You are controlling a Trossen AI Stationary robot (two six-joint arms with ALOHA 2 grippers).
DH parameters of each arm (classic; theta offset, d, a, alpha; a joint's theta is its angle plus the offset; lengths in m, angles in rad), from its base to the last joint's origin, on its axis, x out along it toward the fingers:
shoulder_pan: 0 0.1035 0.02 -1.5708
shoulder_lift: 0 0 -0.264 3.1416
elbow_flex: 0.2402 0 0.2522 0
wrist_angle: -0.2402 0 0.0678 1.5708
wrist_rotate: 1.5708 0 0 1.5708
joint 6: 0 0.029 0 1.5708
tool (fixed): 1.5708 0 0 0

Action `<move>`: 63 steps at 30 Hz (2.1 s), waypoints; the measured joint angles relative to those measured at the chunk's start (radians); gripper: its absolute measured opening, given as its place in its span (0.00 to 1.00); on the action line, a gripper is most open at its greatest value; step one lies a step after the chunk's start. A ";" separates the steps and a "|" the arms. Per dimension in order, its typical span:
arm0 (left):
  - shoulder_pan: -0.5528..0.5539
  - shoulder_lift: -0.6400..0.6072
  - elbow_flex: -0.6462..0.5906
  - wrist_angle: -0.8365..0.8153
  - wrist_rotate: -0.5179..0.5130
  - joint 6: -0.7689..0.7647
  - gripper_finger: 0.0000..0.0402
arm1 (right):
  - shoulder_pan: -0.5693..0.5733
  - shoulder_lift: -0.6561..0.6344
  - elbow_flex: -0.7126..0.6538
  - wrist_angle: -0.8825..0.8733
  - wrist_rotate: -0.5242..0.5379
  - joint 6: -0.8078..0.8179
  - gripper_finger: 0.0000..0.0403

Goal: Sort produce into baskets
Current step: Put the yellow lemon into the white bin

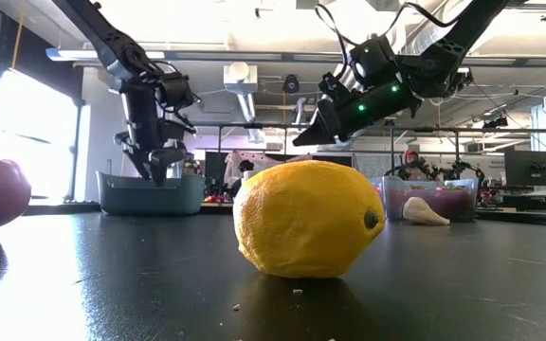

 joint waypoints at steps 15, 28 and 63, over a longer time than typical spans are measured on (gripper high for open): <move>-0.132 -0.103 -0.120 0.219 -0.020 0.074 0.38 | 0.043 -0.063 0.000 0.008 0.095 0.005 0.00; -0.320 -0.323 -0.365 0.686 0.150 0.184 0.20 | 0.080 -0.087 0.000 -0.007 0.053 0.025 0.00; -0.731 -0.279 -0.364 0.870 0.420 0.131 0.00 | 0.528 -0.415 0.000 -0.946 0.055 0.404 0.03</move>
